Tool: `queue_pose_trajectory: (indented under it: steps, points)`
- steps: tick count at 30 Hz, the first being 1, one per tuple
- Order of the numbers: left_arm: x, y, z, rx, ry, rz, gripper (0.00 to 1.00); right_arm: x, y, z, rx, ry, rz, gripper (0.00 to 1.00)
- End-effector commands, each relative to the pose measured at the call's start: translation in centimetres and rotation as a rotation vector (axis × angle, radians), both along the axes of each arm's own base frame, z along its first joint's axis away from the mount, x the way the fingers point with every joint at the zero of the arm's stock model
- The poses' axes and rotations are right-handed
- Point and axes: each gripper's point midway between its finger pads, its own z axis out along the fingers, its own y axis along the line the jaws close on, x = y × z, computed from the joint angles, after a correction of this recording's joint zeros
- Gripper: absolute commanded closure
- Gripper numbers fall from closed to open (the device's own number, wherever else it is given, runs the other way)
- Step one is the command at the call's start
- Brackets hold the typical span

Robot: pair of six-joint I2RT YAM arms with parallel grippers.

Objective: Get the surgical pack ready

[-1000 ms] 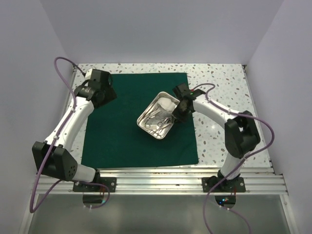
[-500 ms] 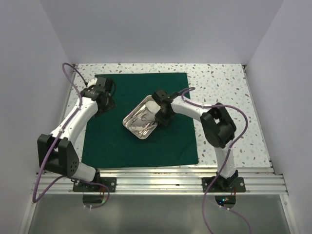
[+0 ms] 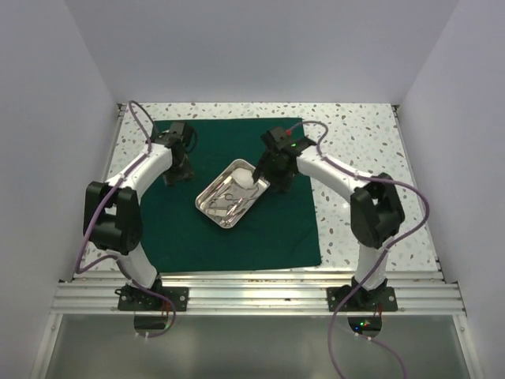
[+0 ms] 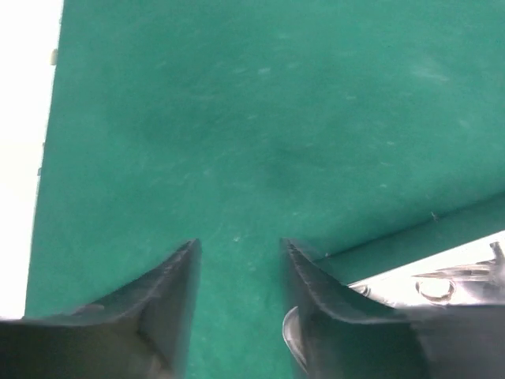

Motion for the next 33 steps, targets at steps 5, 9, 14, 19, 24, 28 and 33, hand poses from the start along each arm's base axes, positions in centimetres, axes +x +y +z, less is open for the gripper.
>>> queue_pose_trajectory:
  steps: [5, 9, 14, 19, 24, 28, 33]
  points:
    - [3.4, -2.1, -0.4, -0.153, -0.078, -0.135, 1.00, 10.8, -5.3, 8.8, -0.061, -0.464, 0.344, 0.60]
    - [3.0, -1.4, -3.3, -0.109, 0.034, -0.111, 1.00, 14.4, -2.3, 4.5, 0.089, -0.403, 0.480, 0.90]
    - [3.7, -2.7, -6.0, -0.155, 0.141, -0.166, 1.00, 17.5, -3.0, -1.4, -0.004, -0.272, 0.486, 1.00]
    - [5.6, -3.4, -7.9, -0.167, 0.165, -0.182, 0.99, 16.5, -6.6, -5.3, -0.021, -0.155, 0.386, 1.00]
    - [7.9, -5.0, -10.4, -0.220, 0.222, -0.260, 0.99, 11.7, -10.4, -7.1, -0.057, -0.025, 0.320, 1.00]
    - [9.7, -6.5, -11.5, -0.285, 0.224, -0.309, 0.97, 8.2, -12.0, -8.1, -0.073, 0.063, 0.277, 1.00]
    - [11.6, -9.9, -11.7, -0.418, 0.197, -0.425, 0.95, 4.4, -13.6, -8.7, -0.064, 0.127, 0.222, 1.00]
